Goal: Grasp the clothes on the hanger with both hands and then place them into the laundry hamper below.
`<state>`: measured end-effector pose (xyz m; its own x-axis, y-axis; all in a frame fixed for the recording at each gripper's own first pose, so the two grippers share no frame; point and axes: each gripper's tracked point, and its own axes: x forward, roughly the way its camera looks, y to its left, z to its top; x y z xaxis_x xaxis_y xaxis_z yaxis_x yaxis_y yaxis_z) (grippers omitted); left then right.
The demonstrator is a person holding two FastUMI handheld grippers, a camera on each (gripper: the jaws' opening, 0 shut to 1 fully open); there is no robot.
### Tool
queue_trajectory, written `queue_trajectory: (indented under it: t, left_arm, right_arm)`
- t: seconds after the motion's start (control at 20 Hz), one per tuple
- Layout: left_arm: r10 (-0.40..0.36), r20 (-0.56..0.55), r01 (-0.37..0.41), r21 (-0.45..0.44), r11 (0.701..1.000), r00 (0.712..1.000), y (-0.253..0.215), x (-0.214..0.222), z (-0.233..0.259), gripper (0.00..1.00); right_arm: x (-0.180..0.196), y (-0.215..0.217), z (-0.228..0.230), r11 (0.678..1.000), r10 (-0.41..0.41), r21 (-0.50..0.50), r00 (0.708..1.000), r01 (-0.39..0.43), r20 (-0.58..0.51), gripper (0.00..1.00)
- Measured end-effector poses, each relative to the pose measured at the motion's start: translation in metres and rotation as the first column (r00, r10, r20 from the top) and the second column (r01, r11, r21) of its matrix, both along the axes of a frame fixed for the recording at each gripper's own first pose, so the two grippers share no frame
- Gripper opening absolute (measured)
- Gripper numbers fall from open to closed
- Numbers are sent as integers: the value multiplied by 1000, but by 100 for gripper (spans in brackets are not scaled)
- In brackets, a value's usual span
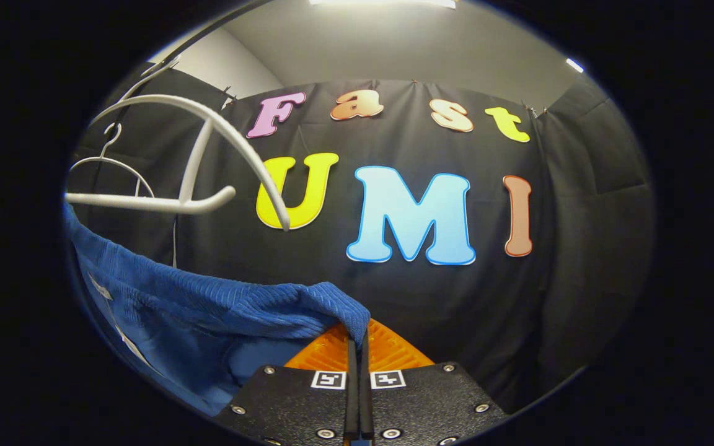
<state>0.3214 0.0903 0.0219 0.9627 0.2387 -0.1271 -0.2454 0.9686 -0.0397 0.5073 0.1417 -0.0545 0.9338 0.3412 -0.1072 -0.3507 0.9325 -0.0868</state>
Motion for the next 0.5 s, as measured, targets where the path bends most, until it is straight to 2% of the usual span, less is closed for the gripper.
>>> queue_trajectory:
  t: [0.1, 0.25, 0.3, 0.35, 0.4, 0.45, 0.5]
  left_arm:
    - [11, -9, -11, 4, 1000, 1000, 5, -2, -5, 6]
    - [17, -8, -17, -11, 1000, 1000, 5, -22, -10, 6]
    - [17, -8, -17, -14, 1000, 1000, 4, -33, -10, 1]
    - [16, -7, -16, -18, 1000, 1000, 2, -42, -12, 6]
    - [13, -3, -13, -24, 1000, 1000, -1, -48, -10, 1]
    - [1, 2, -1, -29, 1000, 1000, -7, -52, -8, 6]
    - [-13, 10, 13, -33, 999, 1000, -12, -55, -4, 6]
  right_arm:
    - [-9, 0, -8, 1000, 7, -11, 1000, -7, -9, 0]
    - [-27, 1, -12, 1000, 22, 1, 999, -22, -34, 0]
    - [-33, 1, -12, 1000, 27, 4, 999, -27, -37, 0]
    - [-41, 0, -10, 1000, 29, 5, 999, -29, -37, 0]
    - [-50, -1, -8, 999, 31, 8, 999, -31, -36, 0]
    - [-58, -2, -5, 999, 34, 13, 999, -33, -38, 0]
    - [-68, -2, -1, 999, 36, 23, 999, -35, -41, 0]
